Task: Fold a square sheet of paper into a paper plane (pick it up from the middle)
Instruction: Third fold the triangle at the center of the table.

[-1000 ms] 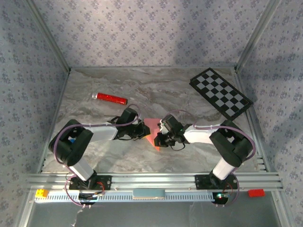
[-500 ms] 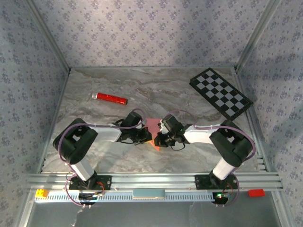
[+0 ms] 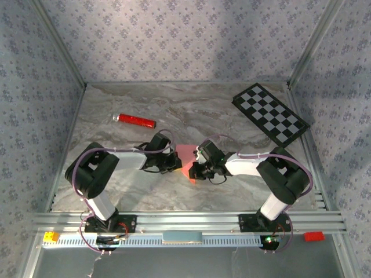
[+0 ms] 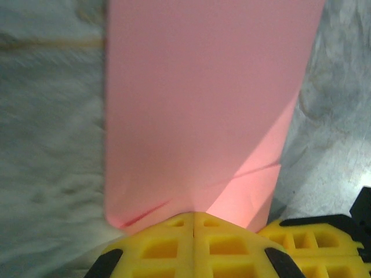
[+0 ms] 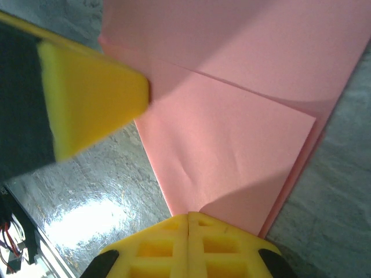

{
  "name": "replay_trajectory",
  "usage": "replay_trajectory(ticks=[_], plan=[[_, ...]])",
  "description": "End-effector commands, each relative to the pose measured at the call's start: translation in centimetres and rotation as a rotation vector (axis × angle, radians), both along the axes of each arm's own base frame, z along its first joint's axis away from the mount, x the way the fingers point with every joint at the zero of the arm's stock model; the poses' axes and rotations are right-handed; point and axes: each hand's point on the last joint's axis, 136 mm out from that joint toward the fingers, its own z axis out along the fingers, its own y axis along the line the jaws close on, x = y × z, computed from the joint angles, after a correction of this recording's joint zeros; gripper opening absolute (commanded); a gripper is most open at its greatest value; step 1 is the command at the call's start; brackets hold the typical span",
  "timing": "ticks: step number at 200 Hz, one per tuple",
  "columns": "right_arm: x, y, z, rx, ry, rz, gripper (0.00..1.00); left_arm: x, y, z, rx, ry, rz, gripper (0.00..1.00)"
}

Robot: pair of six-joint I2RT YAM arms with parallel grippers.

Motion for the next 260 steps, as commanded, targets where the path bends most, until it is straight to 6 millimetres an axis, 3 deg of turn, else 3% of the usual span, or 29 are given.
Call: replay_trajectory(ticks=[1, 43, 112, 159, 193, 229, 260], plan=[[-1.9, -3.6, -3.2, -0.163, 0.075, -0.02, 0.0, 1.1, 2.9, -1.9, 0.117, 0.004, 0.052, 0.02], [-1.8, -3.7, -3.0, -0.156, 0.071, -0.017, 0.0, 2.3, 4.3, -2.1, 0.125, 0.008, 0.088, 0.02], [-1.7, -3.4, -2.8, -0.14, 0.07, 0.0, 0.0, 4.1, 4.4, -0.6, 0.087, -0.023, 0.106, 0.03], [-1.7, -3.3, -2.7, -0.135, 0.068, 0.007, 0.0, 4.5, 3.6, 2.8, 0.031, -0.097, 0.104, 0.05], [-1.5, -3.2, -2.5, -0.131, 0.065, 0.004, 0.0, 3.4, 1.9, 4.6, -0.008, -0.141, 0.046, 0.07], [-1.3, -3.2, -2.4, -0.129, 0.063, 0.0, 0.0, 1.7, -0.4, 3.2, -0.025, -0.103, -0.035, 0.07], [-1.2, -2.9, -2.0, -0.117, 0.054, 0.005, 0.0, 1.4, -0.4, 1.1, 0.011, -0.063, -0.035, 0.06]])
